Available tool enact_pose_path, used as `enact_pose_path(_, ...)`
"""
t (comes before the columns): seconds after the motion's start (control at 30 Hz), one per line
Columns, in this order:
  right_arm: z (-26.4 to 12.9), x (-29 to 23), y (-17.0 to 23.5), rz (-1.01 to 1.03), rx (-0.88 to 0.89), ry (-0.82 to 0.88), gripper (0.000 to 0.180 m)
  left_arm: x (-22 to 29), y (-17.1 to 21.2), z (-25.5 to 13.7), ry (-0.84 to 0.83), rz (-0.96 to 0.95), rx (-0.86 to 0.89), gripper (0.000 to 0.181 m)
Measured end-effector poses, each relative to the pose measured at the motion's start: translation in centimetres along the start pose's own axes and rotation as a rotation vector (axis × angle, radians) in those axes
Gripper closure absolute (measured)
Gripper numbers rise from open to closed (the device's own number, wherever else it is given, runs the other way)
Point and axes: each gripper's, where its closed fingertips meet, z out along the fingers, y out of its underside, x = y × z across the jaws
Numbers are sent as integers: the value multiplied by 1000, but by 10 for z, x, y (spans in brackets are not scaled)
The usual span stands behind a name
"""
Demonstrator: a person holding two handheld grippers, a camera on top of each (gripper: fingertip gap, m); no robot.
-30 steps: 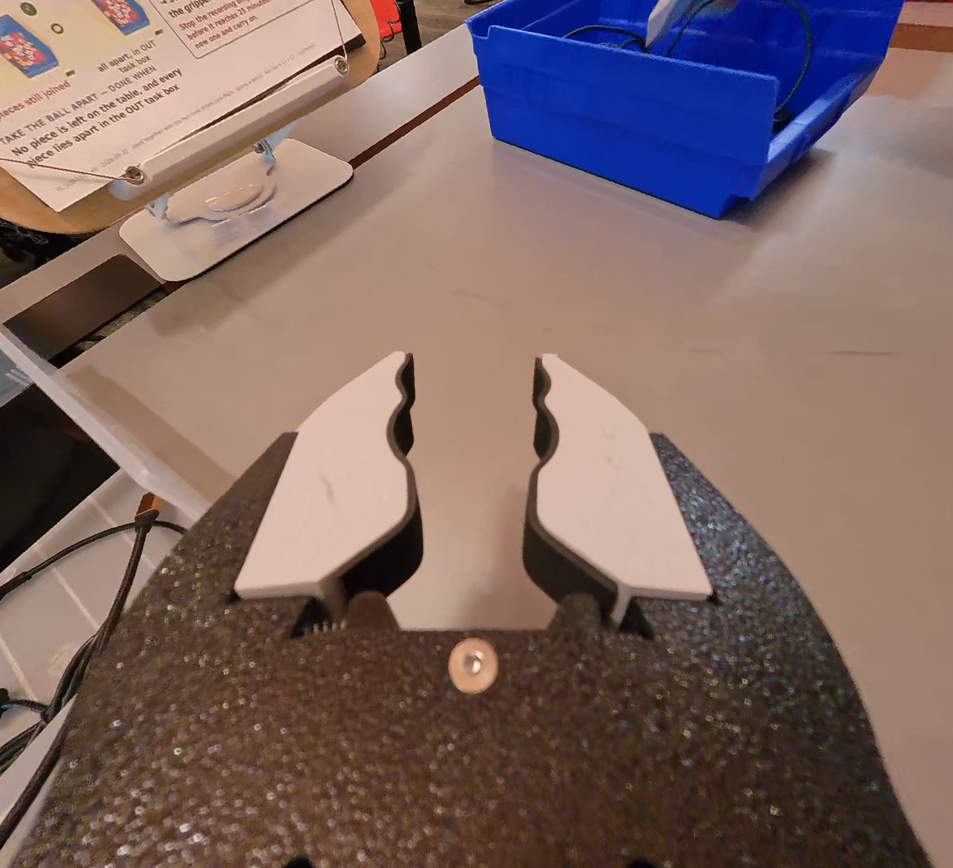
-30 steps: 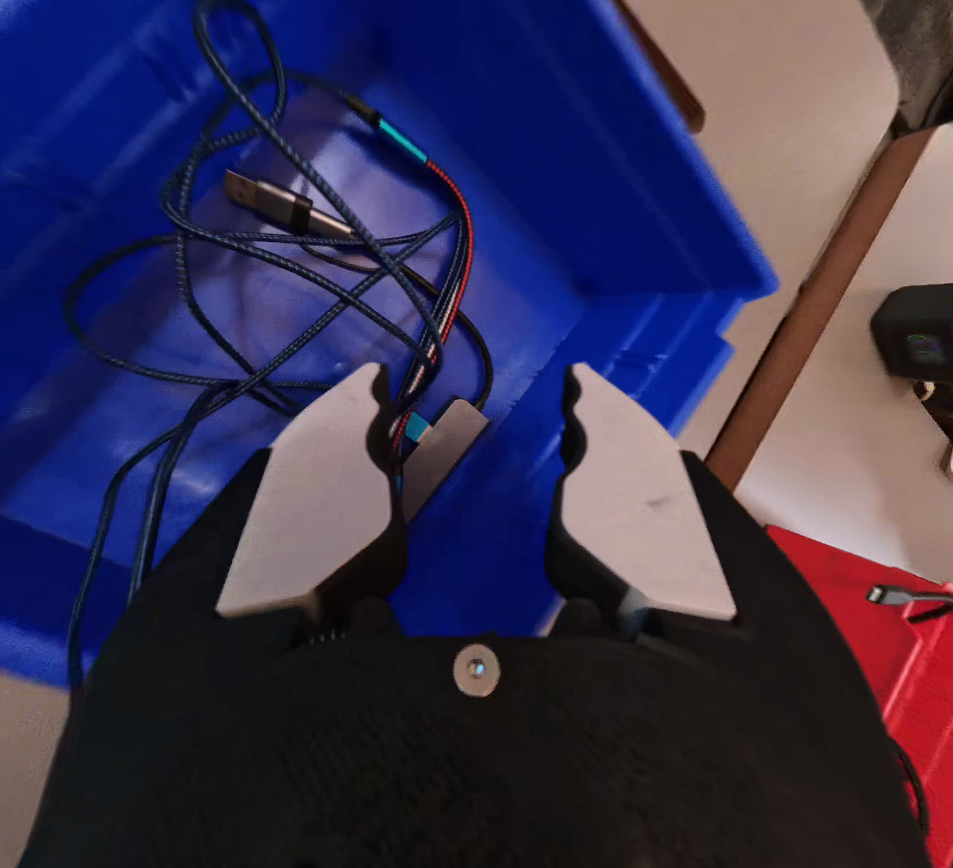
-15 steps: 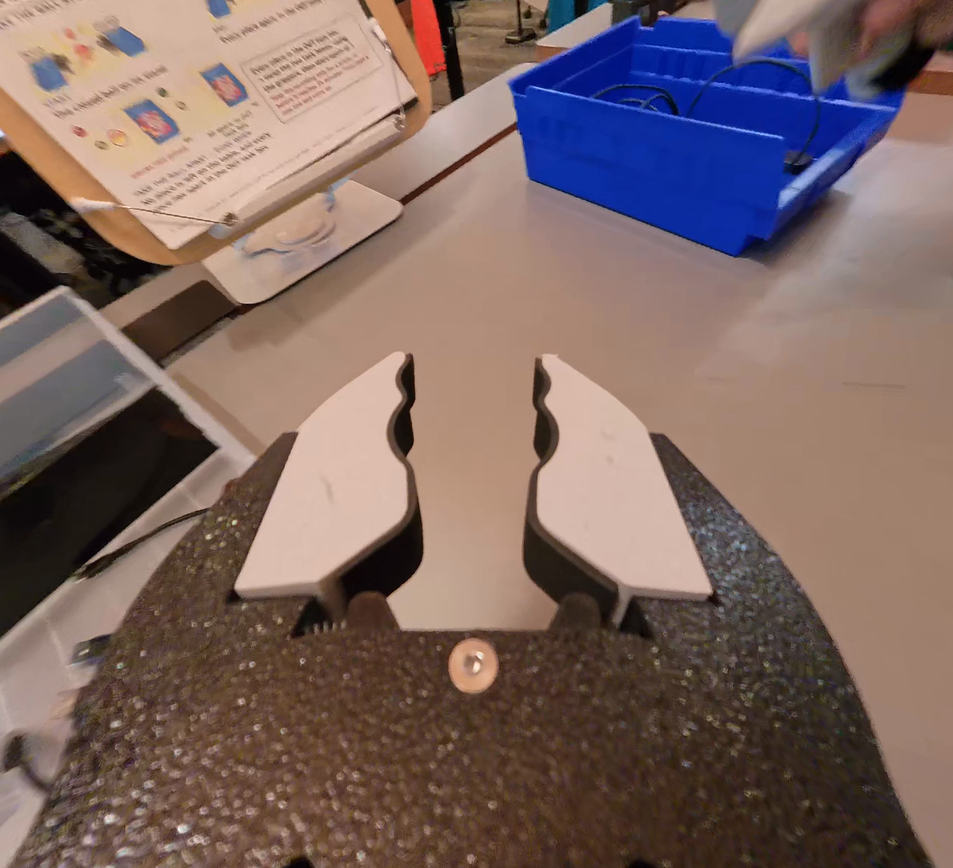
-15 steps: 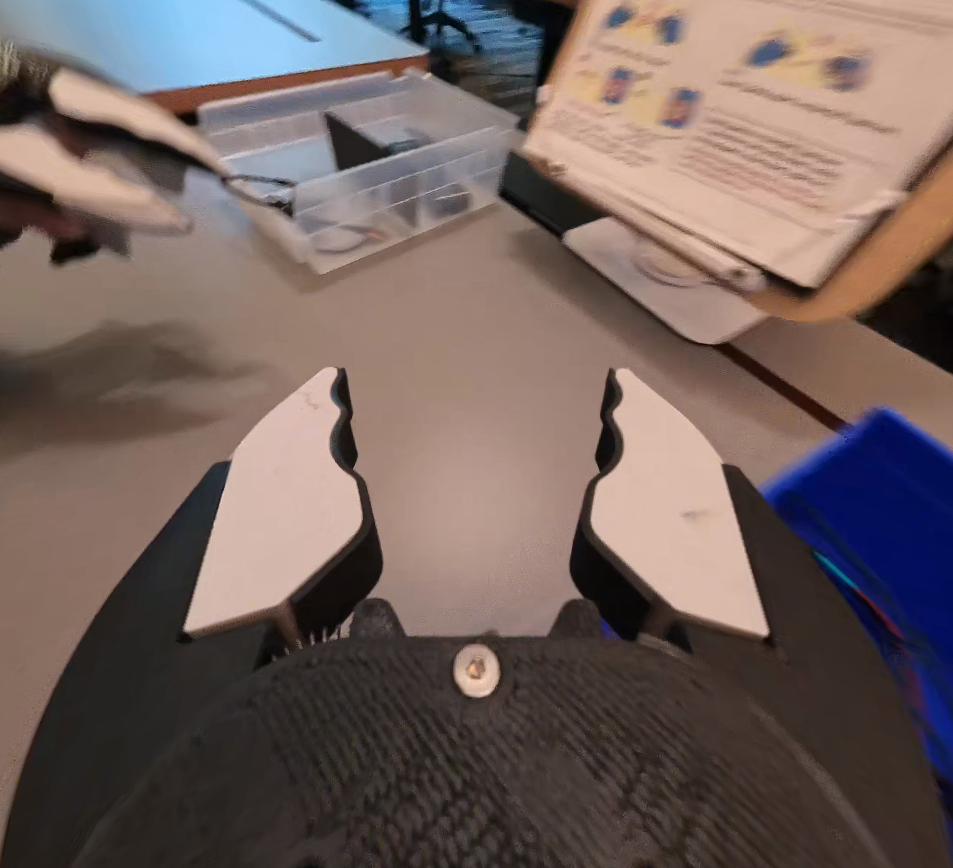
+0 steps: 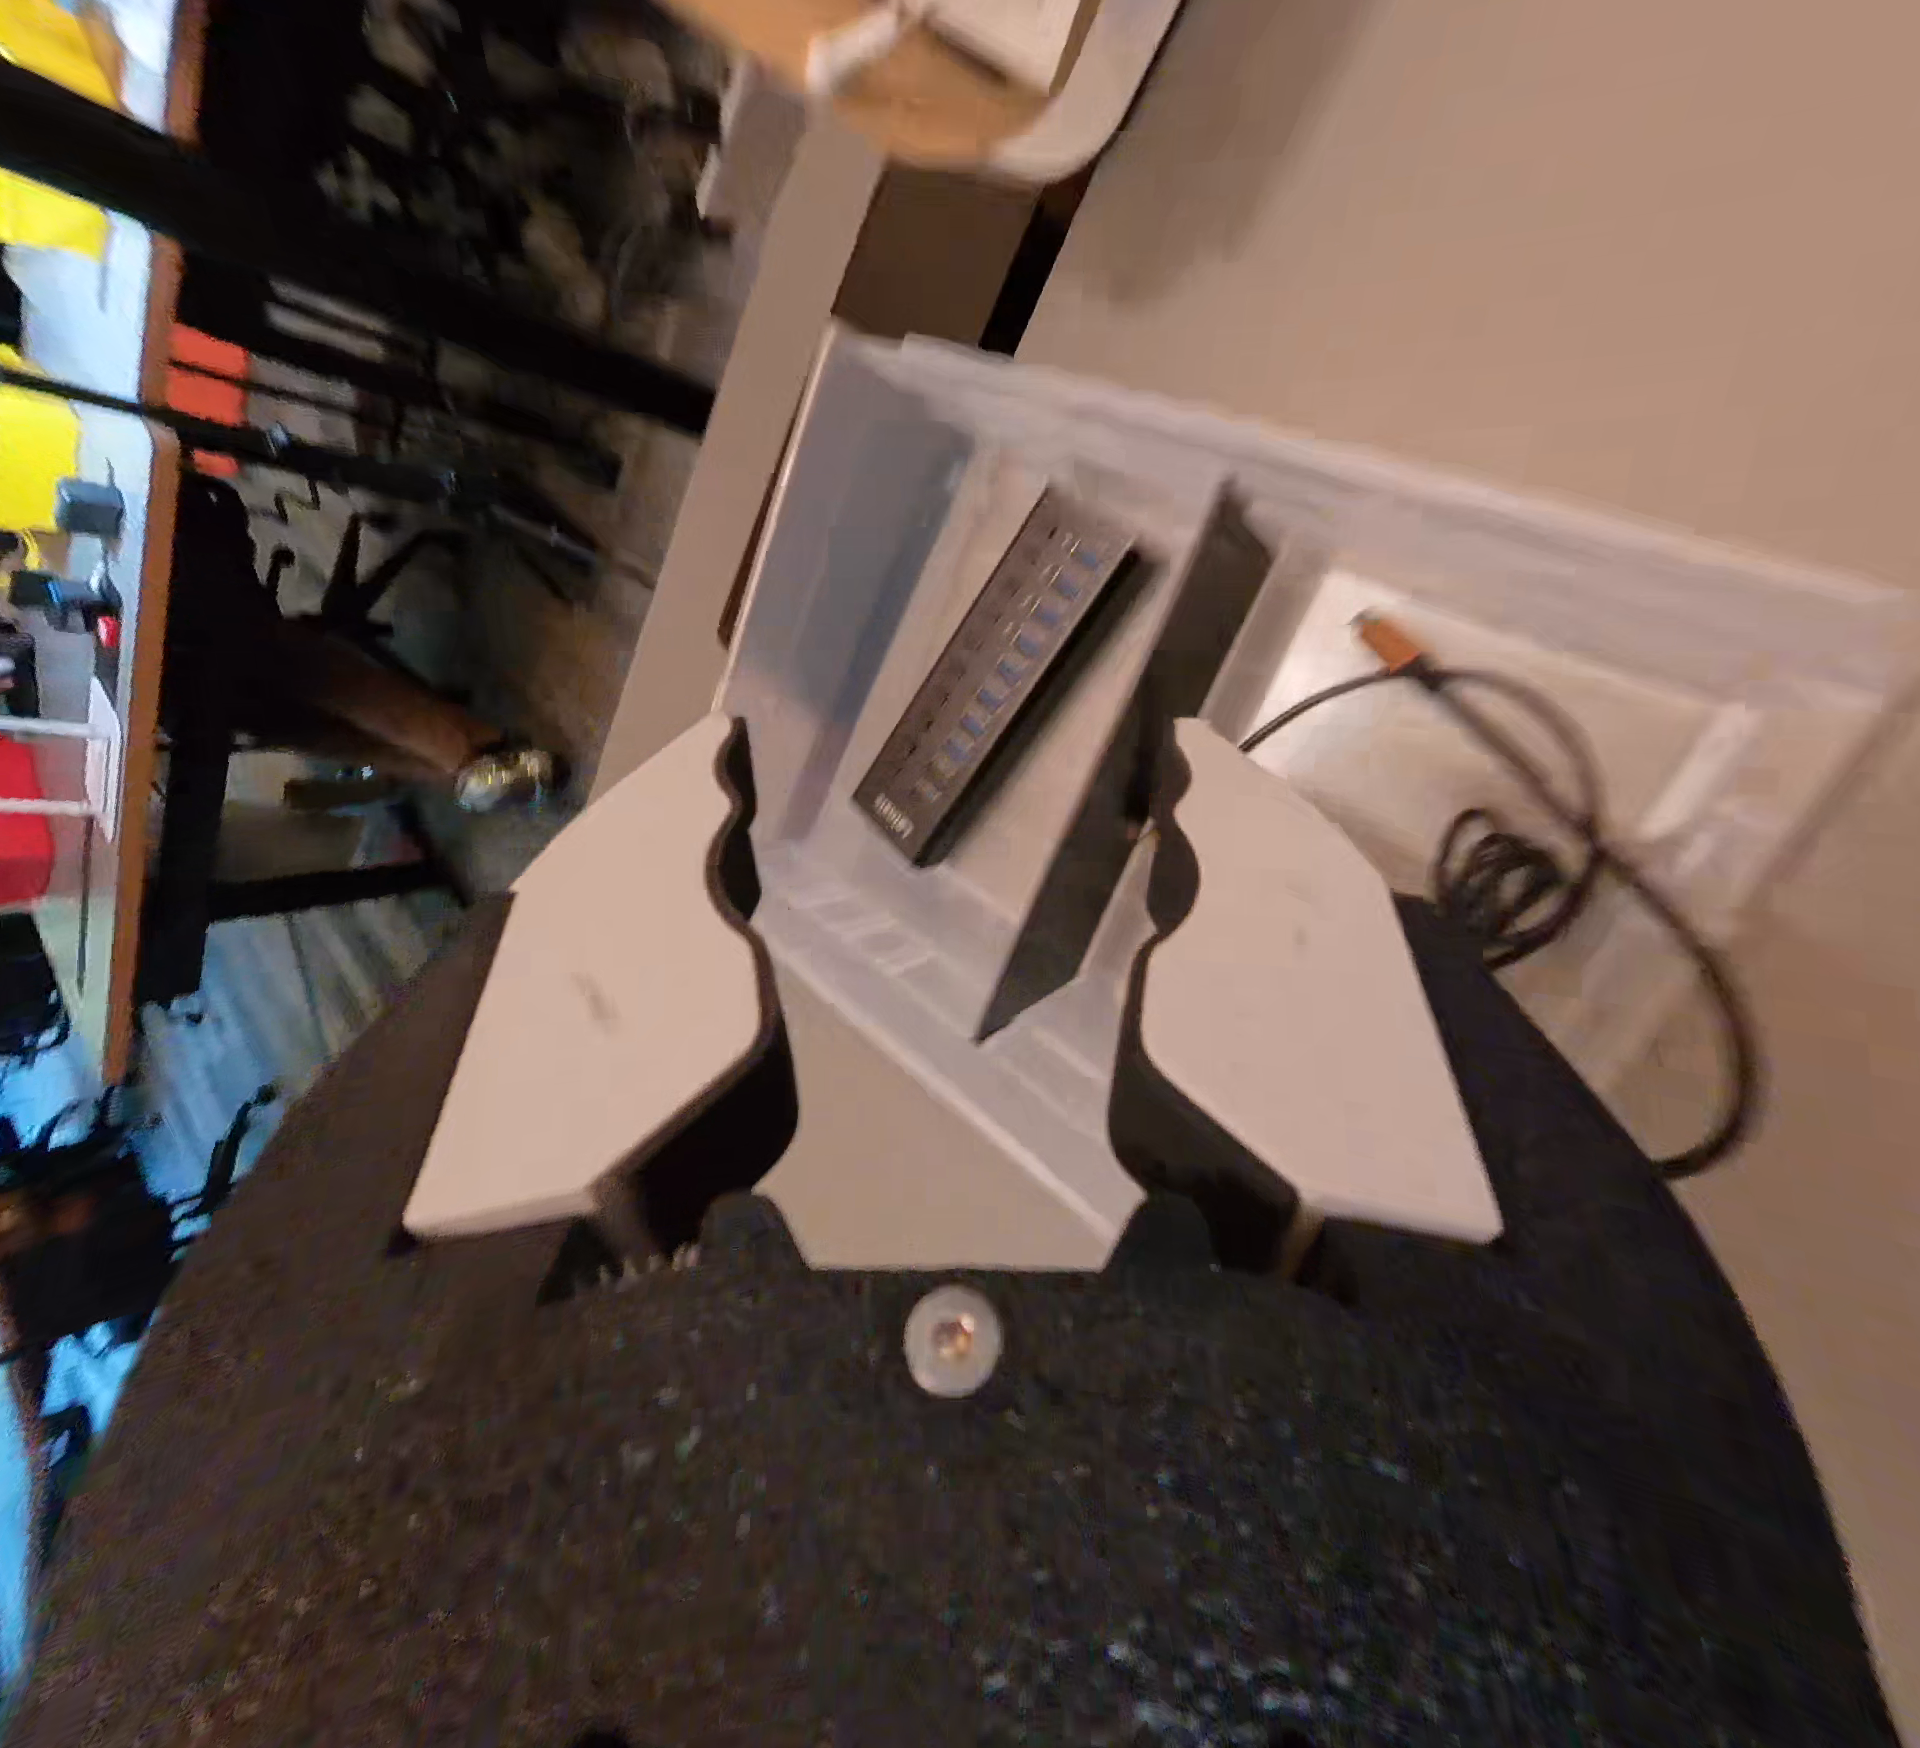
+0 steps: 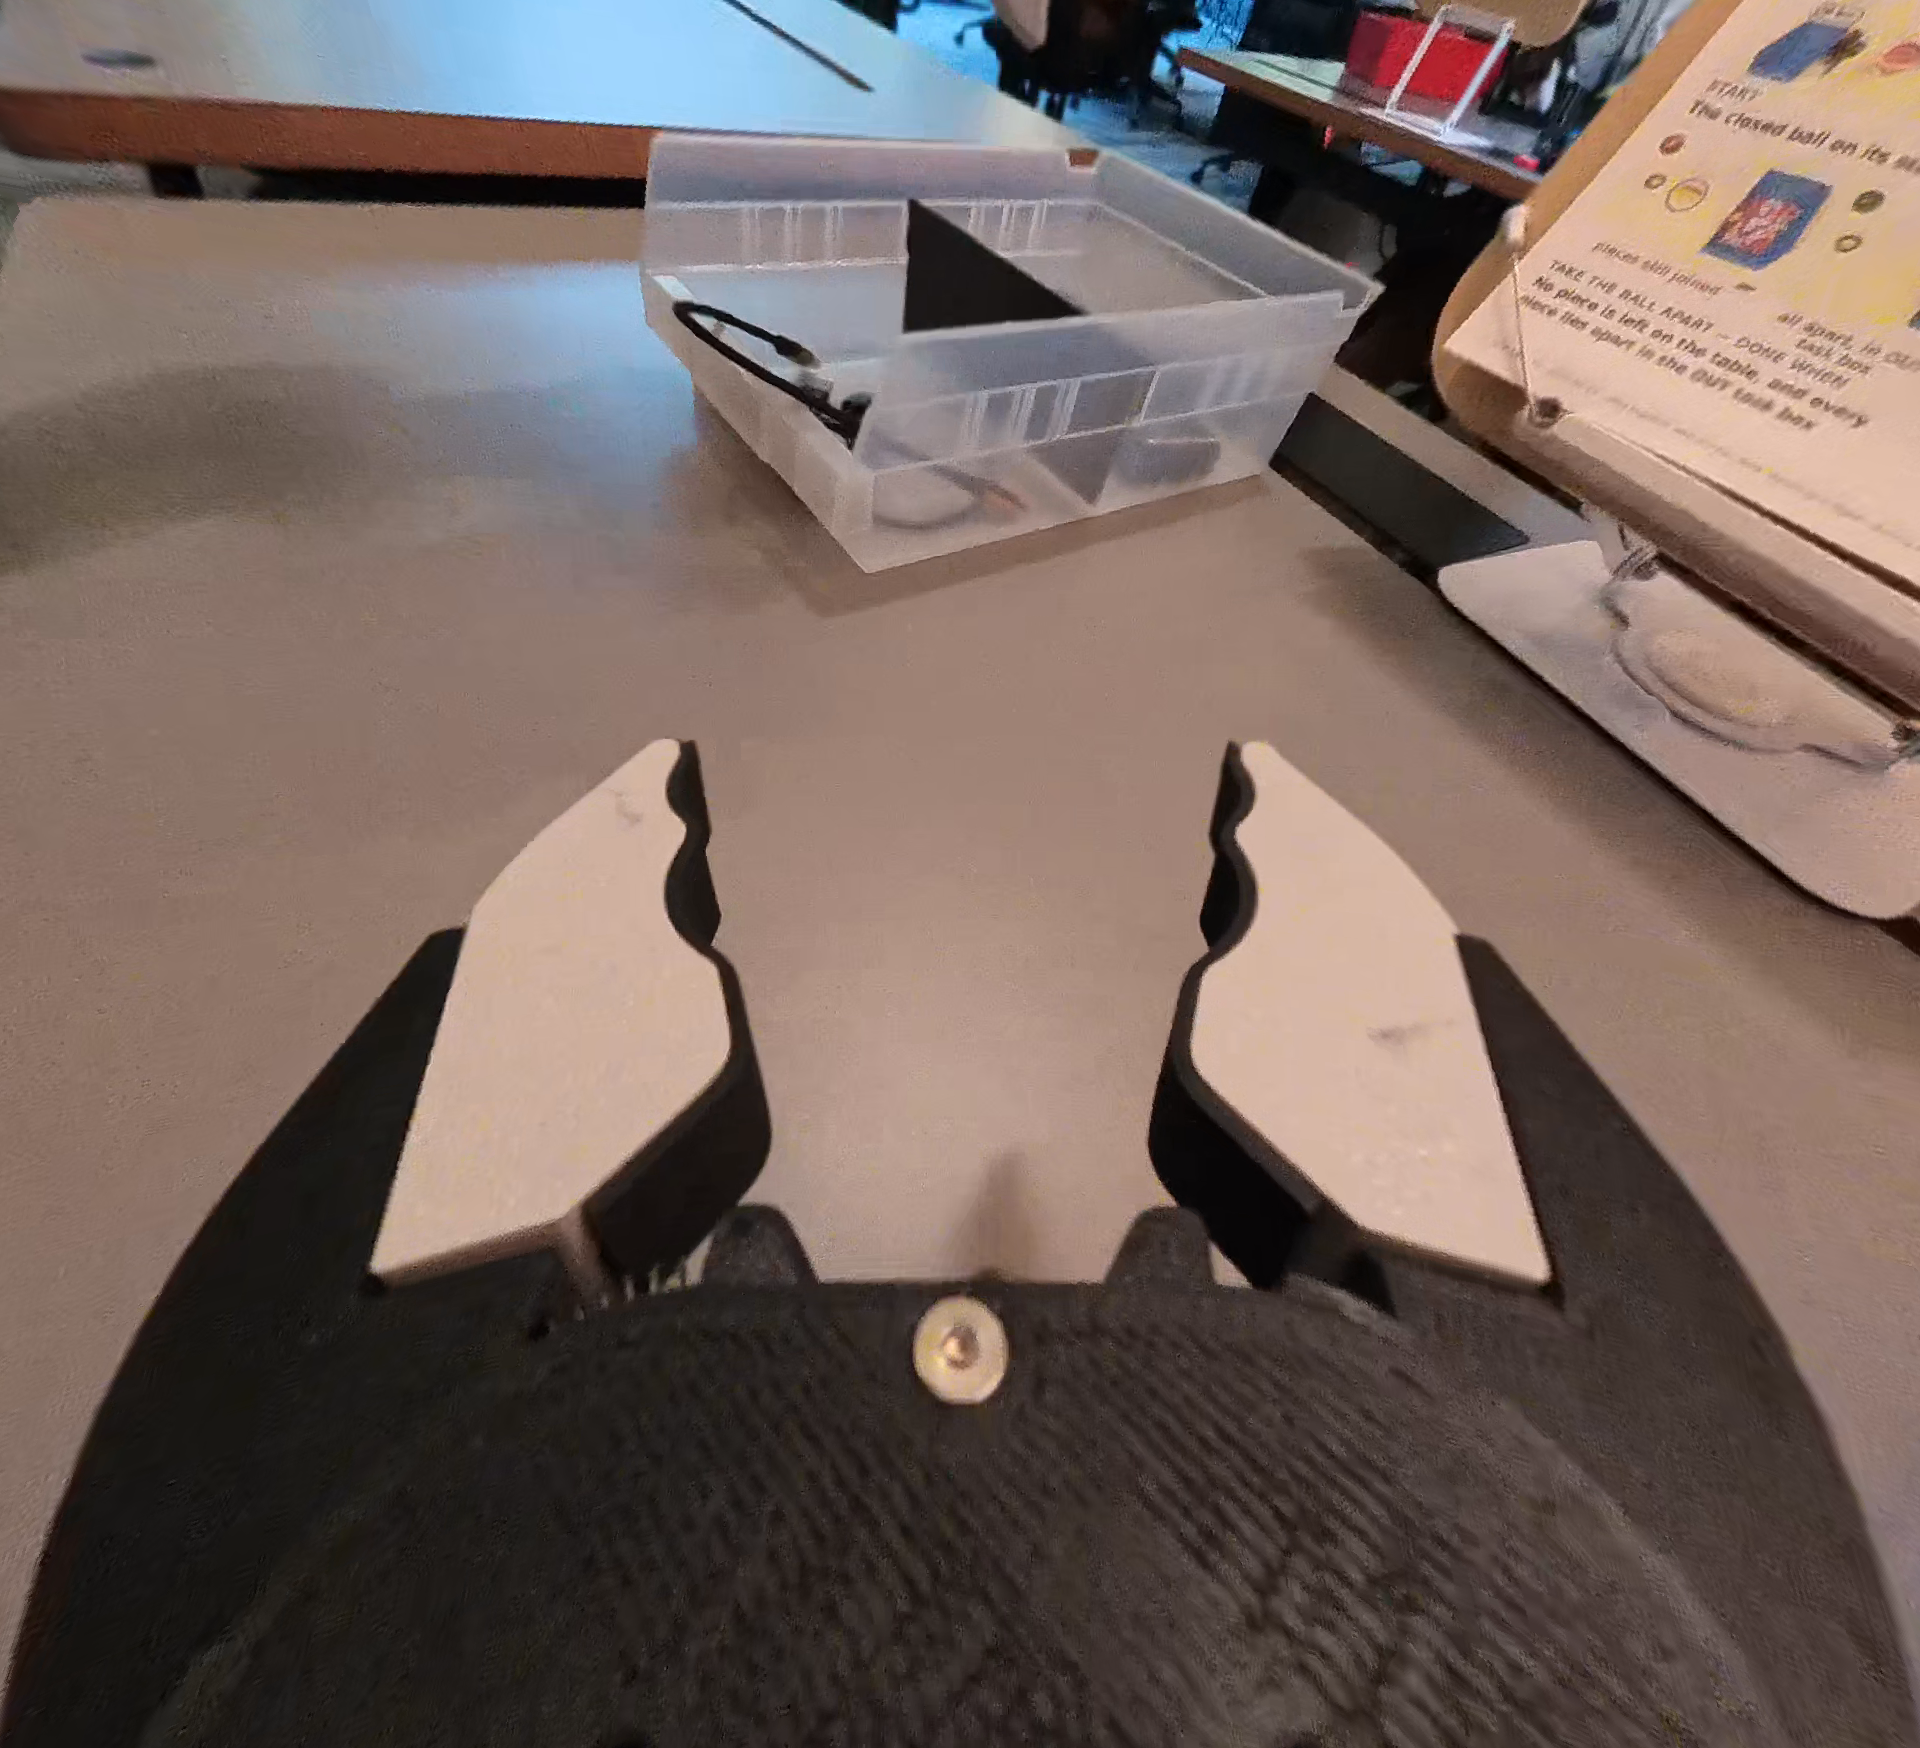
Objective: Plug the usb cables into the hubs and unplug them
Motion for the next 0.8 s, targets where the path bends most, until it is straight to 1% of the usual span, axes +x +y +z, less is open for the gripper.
enact_pose_path(0.03,3,0,1,13,32,4,86,-7,9,13,27,14,-62,104)
enact_pose_path(0.1,6,-4,2,-10,89,-7,86,-13,27,40,79,79,-175,100)
enact_pose_path(0.2,10,-18,14,-16,80,-71,84,-14,48,77,144,240,-289,99)
enact_pose_path(0.3,11,-22,20,12,83,-91,85,-6,59,112,240,303,-340,98)
enact_pose_path(0.43,11,-20,19,37,90,-97,85,12,65,153,374,295,-355,95)
enact_pose_path(0.5,11,-18,19,62,85,-108,84,18,67,171,408,323,-355,96)
enact_pose_path(0.57,11,-17,19,82,88,-116,84,26,72,184,452,343,-378,96)
enact_pose_path(0.6,11,-16,19,90,89,-115,85,29,72,188,480,350,-383,100)
enact_pose_path(0.67,11,-15,19,105,90,-117,86,34,58,193,515,312,-321,106)
enact_pose_path(0.7,11,-14,19,110,91,-116,87,41,57,191,571,292,-320,118)
enact_pose_path(0.77,11,-12,19,120,92,-111,88,41,57,192,579,280,-331,120)
enact_pose_path(0.8,11,-12,19,122,92,-114,88,40,57,192,572,308,-326,121)
